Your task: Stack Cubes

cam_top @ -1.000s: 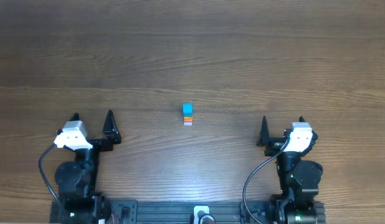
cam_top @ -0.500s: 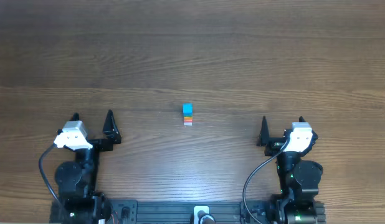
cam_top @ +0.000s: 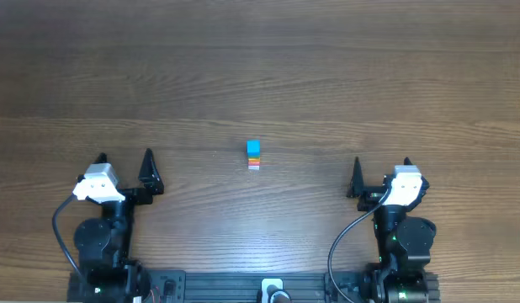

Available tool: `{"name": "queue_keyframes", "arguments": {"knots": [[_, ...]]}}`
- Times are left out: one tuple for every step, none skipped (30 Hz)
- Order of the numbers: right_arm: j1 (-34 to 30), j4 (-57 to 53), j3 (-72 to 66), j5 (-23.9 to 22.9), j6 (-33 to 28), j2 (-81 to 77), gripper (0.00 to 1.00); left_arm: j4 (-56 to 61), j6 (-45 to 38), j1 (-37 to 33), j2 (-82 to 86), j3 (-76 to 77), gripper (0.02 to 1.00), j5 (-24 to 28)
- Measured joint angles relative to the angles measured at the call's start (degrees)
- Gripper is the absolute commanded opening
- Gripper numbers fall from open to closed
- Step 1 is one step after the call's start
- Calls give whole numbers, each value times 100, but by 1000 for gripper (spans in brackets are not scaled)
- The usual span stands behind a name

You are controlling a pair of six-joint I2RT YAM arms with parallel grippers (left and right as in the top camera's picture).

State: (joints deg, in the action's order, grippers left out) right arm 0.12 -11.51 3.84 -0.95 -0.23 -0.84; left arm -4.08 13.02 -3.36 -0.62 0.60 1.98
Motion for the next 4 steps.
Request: {"name": "queue_keyframes", "arguments": {"knots": [[0,0,0,0,0,0,991,0,0,0,0,0,1000,2],[0,0,0,0,2,0,993,0,0,0,0,0,1000,0],[0,0,0,0,-2,0,991,0,0,0,0,0,1000,2],[0,0,0,0,0,0,991,-2,0,0,0,0,1000,0]]}}
